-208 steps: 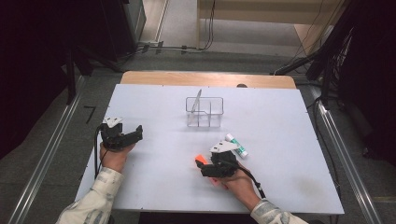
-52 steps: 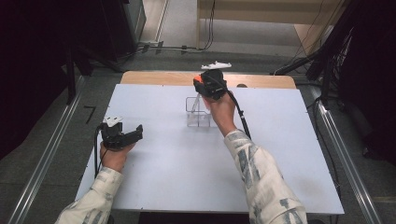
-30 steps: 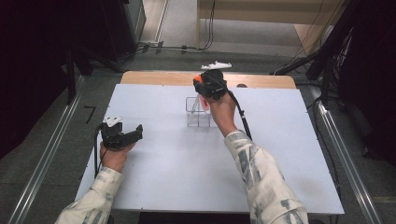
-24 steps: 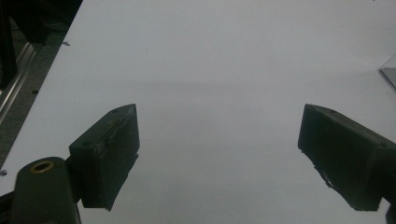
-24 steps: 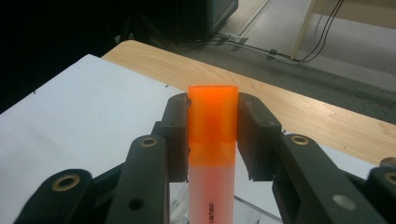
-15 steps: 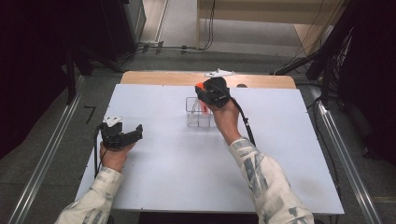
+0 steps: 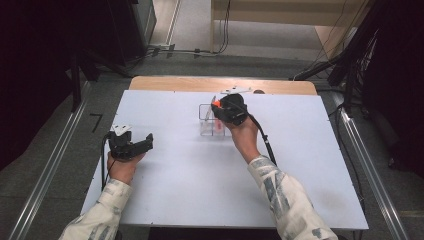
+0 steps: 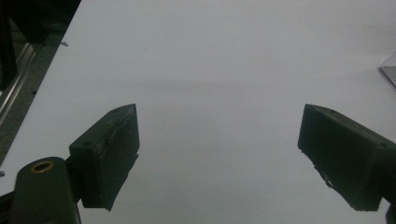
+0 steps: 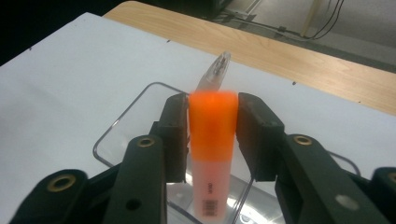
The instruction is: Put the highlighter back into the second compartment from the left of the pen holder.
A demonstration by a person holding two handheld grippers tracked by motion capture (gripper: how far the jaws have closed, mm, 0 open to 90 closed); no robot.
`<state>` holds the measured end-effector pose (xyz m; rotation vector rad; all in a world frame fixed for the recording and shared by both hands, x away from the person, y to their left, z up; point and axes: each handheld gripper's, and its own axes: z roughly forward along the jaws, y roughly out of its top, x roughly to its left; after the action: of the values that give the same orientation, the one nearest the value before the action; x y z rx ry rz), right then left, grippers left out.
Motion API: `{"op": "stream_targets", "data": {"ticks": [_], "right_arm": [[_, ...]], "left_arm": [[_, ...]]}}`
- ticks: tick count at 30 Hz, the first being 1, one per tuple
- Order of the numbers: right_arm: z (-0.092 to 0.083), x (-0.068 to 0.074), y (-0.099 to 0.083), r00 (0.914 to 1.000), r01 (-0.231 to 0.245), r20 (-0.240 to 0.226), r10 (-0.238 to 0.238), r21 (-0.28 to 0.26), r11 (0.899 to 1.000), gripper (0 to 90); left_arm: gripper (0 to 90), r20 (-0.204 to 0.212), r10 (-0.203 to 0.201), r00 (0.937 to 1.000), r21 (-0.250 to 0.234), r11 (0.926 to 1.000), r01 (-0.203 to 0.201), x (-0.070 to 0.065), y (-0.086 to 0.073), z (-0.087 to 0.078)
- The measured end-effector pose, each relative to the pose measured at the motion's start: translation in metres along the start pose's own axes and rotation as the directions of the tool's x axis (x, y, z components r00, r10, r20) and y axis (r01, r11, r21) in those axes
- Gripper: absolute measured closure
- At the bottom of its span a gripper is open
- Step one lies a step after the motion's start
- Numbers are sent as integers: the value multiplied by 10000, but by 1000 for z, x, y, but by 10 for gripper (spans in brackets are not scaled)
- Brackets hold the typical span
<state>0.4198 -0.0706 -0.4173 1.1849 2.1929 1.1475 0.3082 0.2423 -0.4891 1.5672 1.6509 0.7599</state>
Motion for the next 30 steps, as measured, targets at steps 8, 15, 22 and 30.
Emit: {"op": "stream_targets", "data": {"ticks": [8, 15, 22, 30], "right_arm": [[-4, 0, -1, 9999, 74, -105, -75, -65, 10000, 499], [-16, -1, -9, 9992, 81, -379, -96, -383, 9992, 474], [-29, -7, -18, 9987, -67, -514, 41, -510, 9987, 377], [-38, -17, -30, 9997, -144, -220, 135, -440, 9989, 220]], "left_arm": [[130, -23, -6, 10000, 15, 10000, 6, 0, 0, 0], [130, -22, 23, 10000, 17, 10000, -23, 0, 0, 0], [130, -38, -9, 10000, 7, 10000, 9, 0, 0, 0], [130, -43, 14, 10000, 55, 10000, -14, -1, -1, 1]]}}
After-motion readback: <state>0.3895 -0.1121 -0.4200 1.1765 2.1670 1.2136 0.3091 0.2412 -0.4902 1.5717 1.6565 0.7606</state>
